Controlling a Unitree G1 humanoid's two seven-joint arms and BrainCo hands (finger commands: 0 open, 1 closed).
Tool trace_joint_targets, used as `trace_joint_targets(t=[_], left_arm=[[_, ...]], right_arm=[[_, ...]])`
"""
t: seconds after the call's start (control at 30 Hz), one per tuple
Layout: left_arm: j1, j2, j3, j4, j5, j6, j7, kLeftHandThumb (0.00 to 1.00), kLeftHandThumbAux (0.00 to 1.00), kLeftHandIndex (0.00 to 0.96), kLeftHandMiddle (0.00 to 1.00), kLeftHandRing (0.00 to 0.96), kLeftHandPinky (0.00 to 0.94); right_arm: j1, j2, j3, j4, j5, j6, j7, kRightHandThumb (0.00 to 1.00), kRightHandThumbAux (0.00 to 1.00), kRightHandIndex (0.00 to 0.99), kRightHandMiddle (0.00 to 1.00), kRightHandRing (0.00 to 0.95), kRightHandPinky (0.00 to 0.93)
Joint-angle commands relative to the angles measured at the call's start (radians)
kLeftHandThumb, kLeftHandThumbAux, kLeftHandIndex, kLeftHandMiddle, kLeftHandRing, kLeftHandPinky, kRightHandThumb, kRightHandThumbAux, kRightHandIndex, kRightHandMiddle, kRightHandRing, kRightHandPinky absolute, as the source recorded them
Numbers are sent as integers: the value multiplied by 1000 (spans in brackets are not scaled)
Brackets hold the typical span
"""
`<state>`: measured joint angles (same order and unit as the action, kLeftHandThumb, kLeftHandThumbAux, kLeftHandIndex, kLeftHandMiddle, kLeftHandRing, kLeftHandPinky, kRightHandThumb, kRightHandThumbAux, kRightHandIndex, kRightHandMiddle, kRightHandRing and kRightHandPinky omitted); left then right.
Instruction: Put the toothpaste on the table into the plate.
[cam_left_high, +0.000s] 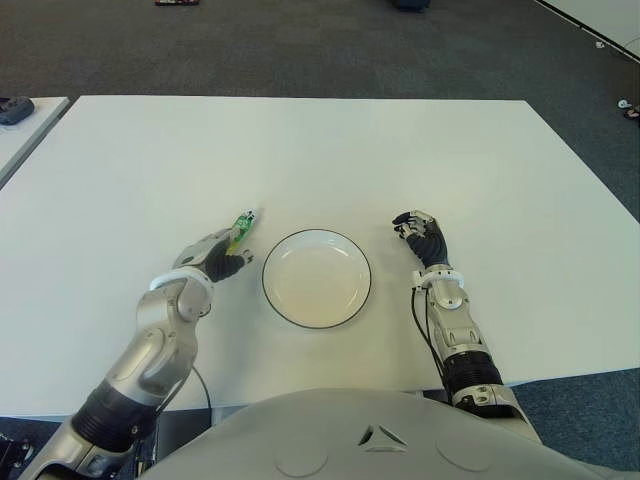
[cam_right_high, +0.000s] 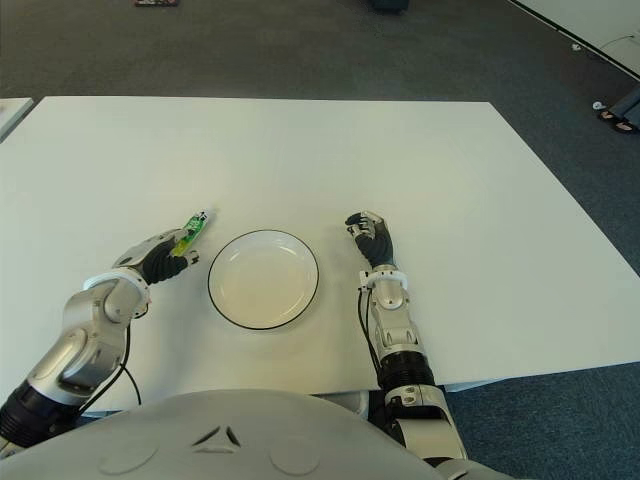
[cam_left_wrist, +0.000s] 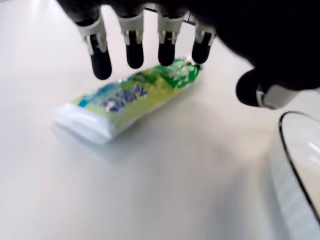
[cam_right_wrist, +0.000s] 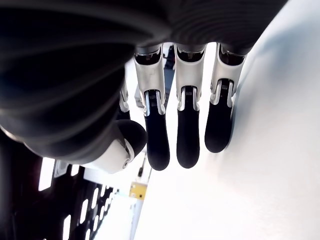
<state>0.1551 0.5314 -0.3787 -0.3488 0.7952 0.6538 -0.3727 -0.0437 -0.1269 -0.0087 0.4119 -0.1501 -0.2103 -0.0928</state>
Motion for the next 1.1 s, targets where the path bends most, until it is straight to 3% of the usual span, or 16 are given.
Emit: trace_joint_targets(t=[0.03,0.2,0.5,0.83,1.1], left_arm=[[-29,-2,-33,39,15,1,-55,568,257,58,119,117,193],[-51,-8,-58,69,57,22,-79,550,241,64,143,116,156],[-79,-55,-67,153,117,78,-50,526,257,43,93,41,77],[-88,-121,-28,217,143,109,63,570,272,169,82,17,55],[-90,-144,4,204,161,156,103,550,275,132,51,1,45]], right_arm=[[21,-2,-4,-8,5,23,4,715,733,420,449,424,417],[27,-4,-6,-16,6,25,6,716,733,421,450,423,413],[39,-13,-5,-27,0,16,9,715,732,420,450,424,417],[49,-22,-5,-32,-1,9,15,714,732,421,448,418,412],[51,-25,-7,-31,1,4,20,714,733,421,448,421,419]])
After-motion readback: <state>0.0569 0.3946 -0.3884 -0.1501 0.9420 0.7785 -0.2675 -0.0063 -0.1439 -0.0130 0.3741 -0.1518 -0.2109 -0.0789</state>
